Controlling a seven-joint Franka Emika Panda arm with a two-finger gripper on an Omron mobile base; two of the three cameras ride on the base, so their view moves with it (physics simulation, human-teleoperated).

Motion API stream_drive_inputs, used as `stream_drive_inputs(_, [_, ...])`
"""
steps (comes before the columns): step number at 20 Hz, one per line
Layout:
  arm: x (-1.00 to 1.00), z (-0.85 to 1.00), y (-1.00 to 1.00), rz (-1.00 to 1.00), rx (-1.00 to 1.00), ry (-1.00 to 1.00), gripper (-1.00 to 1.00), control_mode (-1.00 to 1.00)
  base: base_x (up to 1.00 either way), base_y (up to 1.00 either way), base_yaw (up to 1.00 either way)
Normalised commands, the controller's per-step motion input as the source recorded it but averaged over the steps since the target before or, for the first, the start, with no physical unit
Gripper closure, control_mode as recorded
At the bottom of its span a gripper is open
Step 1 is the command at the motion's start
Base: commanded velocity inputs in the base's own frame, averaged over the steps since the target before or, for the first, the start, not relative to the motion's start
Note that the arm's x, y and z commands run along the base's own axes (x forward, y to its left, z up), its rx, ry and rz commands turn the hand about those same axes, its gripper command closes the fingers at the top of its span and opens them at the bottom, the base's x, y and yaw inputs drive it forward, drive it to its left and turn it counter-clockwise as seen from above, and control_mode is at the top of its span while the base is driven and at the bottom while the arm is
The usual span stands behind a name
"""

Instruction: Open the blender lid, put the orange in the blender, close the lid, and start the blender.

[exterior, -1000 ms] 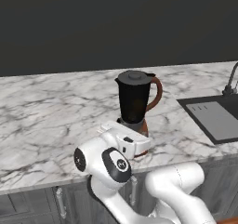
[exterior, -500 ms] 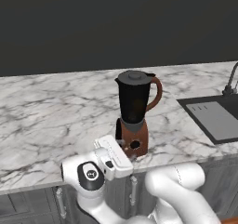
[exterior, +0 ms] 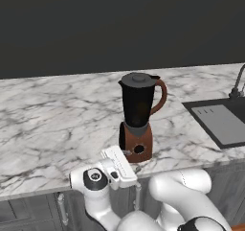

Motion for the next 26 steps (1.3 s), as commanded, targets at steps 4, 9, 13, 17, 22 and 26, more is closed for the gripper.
stream_drive_inputs(4, [0.3,-0.45,-0.15,0.1,0.0,0.0,-1.0,-1.0,0.0,0.0,0.0])
stream_drive_inputs(9, [0.25,-0.35,0.0,0.11,0.0,0.0,-1.0,-1.0,0.0,0.0,0.0])
stream_drive_inputs(13, [0.26,-0.22,0.0,0.11,0.0,0.0,-1.0,-1.0,0.0,0.0,0.0])
stream_drive_inputs(17, [0.05,-0.14,-0.16,0.06,0.0,0.0,-1.0,-1.0,0.0,0.0,0.0])
stream_drive_inputs(22, [0.01,-0.2,-0.13,0.04,0.0,0.0,-1.0,-1.0,0.0,0.0,0.0])
stream_drive_inputs(26, [0.23,-0.14,0.0,0.08,0.0,0.0,-1.0,-1.0,0.0,0.0,0.0])
